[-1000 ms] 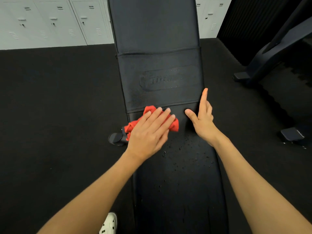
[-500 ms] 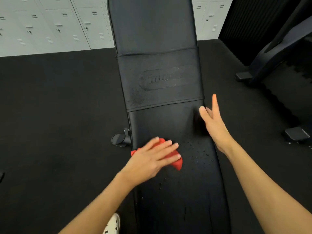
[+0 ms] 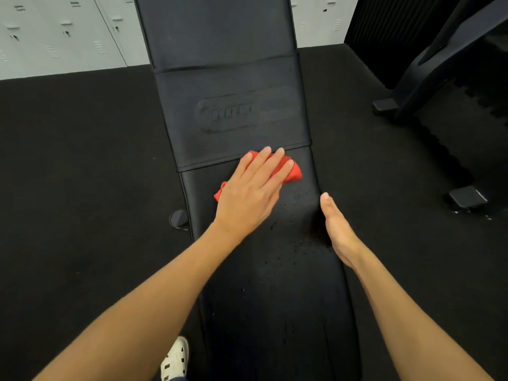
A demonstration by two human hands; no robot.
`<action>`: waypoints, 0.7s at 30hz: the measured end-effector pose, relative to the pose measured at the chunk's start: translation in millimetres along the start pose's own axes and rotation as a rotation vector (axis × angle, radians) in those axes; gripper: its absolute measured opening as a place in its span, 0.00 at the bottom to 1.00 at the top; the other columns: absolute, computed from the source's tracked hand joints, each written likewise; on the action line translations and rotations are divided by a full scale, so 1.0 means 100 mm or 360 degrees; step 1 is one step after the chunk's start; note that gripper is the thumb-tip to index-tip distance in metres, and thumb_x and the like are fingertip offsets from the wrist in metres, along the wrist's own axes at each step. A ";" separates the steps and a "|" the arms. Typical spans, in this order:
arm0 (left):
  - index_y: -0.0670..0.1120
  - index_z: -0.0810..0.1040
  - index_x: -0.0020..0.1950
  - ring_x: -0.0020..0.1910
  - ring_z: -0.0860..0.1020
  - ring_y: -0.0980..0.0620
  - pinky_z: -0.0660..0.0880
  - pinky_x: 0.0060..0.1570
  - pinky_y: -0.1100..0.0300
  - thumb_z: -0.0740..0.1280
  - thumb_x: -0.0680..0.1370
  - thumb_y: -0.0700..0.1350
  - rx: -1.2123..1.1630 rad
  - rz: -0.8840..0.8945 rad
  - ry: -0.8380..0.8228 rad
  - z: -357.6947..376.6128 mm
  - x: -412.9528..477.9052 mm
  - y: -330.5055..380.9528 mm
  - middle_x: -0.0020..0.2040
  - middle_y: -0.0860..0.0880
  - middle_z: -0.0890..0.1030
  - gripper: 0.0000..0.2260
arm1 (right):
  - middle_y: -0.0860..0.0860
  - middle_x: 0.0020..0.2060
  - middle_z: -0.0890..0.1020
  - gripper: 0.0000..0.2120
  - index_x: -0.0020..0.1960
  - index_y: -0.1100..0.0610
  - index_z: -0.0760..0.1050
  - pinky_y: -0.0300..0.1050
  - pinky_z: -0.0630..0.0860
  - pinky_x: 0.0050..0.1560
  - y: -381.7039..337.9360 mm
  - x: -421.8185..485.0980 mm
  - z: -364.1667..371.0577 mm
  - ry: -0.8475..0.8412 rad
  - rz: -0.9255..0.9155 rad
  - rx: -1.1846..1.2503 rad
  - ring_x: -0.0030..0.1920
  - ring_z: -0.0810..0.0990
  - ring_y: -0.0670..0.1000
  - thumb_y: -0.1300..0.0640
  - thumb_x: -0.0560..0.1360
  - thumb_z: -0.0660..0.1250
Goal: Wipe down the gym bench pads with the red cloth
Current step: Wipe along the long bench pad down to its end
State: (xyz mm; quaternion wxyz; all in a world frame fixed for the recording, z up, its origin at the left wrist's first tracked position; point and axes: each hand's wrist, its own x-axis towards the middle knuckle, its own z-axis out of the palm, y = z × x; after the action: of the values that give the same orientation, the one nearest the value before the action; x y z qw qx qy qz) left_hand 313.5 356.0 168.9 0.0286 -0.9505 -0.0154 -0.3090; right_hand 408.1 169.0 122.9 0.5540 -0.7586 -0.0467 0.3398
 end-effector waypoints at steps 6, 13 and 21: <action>0.46 0.72 0.74 0.72 0.72 0.44 0.61 0.73 0.47 0.69 0.76 0.45 -0.0028 0.0251 -0.0338 0.12 -0.74 0.51 0.74 0.46 0.72 0.26 | 0.42 0.76 0.55 0.31 0.78 0.48 0.51 0.35 0.51 0.65 0.03 0.02 0.01 0.0007 -0.0076 0.0048 0.66 0.54 0.34 0.35 0.80 0.49; 0.50 0.75 0.73 0.72 0.72 0.47 0.64 0.72 0.45 0.72 0.75 0.44 0.0046 0.0702 -0.0403 0.07 -0.72 0.33 0.74 0.46 0.73 0.25 | 0.45 0.70 0.71 0.28 0.71 0.49 0.69 0.48 0.60 0.73 0.07 0.09 -0.13 -0.0095 0.0119 0.0198 0.71 0.66 0.45 0.35 0.79 0.52; 0.45 0.77 0.70 0.70 0.74 0.42 0.67 0.70 0.42 0.65 0.82 0.44 0.0081 0.0422 -0.0111 0.14 0.73 -0.03 0.69 0.42 0.77 0.17 | 0.44 0.65 0.75 0.23 0.65 0.46 0.74 0.39 0.70 0.59 0.35 -0.04 -0.31 -0.0022 0.0296 0.0124 0.60 0.75 0.41 0.36 0.80 0.51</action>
State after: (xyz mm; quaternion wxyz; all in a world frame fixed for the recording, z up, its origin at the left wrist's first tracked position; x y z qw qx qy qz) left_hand 380.3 360.3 200.9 0.0927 -0.9533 0.1014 -0.2690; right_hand 411.6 128.9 99.1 0.5487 -0.7352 0.0333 0.3965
